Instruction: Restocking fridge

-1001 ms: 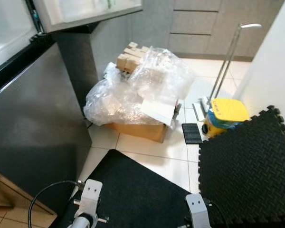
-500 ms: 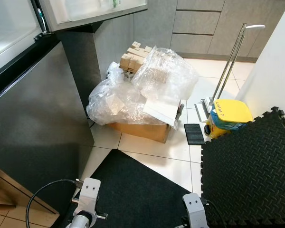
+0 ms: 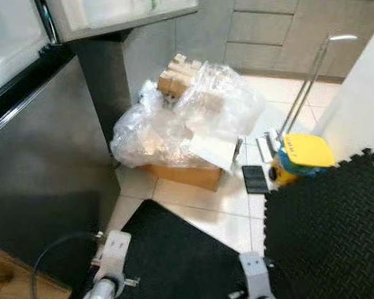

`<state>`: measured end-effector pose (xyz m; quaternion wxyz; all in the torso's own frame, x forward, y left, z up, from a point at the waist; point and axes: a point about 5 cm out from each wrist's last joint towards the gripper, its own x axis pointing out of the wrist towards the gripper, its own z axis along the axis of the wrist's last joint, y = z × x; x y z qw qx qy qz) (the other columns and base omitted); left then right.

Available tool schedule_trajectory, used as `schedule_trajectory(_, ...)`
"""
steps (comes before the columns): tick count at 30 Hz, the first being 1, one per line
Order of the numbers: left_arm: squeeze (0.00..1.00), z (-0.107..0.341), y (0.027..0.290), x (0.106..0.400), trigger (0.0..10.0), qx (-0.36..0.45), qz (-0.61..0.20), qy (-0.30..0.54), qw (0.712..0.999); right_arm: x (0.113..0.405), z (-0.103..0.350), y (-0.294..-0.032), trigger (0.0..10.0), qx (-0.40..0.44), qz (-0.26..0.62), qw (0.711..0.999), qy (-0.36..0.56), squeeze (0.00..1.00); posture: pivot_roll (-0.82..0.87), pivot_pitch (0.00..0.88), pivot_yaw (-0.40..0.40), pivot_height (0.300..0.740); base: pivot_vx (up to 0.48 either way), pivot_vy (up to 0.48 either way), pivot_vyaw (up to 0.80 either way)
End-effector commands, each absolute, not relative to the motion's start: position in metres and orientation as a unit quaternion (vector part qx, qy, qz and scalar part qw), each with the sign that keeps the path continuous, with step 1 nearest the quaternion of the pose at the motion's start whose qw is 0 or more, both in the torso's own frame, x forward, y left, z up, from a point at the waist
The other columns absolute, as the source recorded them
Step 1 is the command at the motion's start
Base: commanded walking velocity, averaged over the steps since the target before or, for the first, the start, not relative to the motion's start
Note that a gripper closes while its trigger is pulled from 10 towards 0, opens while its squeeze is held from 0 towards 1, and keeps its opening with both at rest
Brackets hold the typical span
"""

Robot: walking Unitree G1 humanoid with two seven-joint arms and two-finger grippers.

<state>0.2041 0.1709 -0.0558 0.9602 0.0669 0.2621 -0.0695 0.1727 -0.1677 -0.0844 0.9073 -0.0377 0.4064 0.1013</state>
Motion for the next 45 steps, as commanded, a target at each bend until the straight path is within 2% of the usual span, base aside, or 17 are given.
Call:
schedule_trajectory(1, 0.0, -0.056, 0.1724, 0.2029, 10.0, 0.067, -0.067, 0.262, 0.96, 0.1697, -0.0858, -0.1723, 10.0, -0.039, 0.094, 0.904, 0.414, 0.0, -0.09, 0.077, 0.013, 0.74, 0.304, 0.0, 0.0)
schedule_trajectory(45, 0.0, -0.0567, 0.1652, 0.2022, 10.0, 0.075, -0.096, 0.263, 0.957, 0.166, -0.087, -0.1762, 10.0, -0.041, 0.086, 0.904, 0.417, 0.0, -0.1, 0.075, 0.019, 0.74, 0.289, 0.0, 0.0)
